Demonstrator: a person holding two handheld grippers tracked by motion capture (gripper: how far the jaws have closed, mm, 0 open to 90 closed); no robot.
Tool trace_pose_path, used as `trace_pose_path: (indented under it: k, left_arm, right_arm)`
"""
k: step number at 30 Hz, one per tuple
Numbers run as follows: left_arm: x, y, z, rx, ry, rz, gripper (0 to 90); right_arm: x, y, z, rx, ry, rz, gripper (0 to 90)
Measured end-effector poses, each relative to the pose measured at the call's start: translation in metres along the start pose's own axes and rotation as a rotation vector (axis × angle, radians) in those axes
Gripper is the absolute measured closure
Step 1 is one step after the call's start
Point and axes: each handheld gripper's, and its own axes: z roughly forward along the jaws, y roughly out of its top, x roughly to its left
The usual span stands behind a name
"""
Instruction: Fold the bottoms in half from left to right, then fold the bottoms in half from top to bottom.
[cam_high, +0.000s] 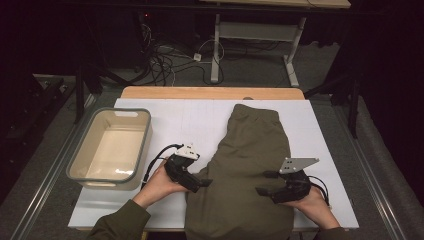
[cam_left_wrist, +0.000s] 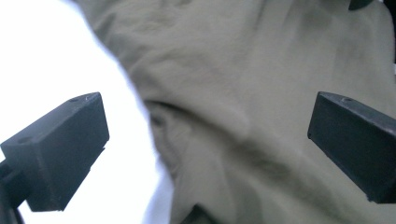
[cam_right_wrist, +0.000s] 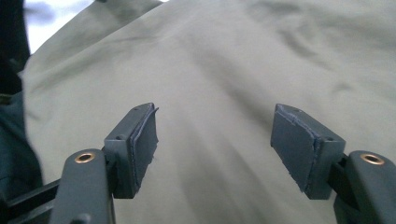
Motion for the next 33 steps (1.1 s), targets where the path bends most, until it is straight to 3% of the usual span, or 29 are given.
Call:
trace_pose_path:
  k: [5,10,18,33]
  left_arm:
    - [0.003,-0.006,-0.006,-0.019,0.044,-0.015,0.6]
    - [0.008,-0.012,-0.011,-0.021,0.044,-0.051,1.9]
    - [0.008,-0.020,-0.016,-0.020,0.035,-0.054,3.0]
    - [0.009,-0.021,-0.018,-0.030,0.046,-0.068,2.7]
  right_arm:
    - [-0.011,-0.002,-0.003,-0.009,-0.040,0.035,32.0]
    - [-0.020,-0.003,-0.003,-0.030,-0.094,0.067,31.6]
    - [-0.042,-0.002,-0.006,-0.061,-0.151,0.132,31.1]
    - [-0.063,0.001,-0.008,-0.076,-0.195,0.183,29.9]
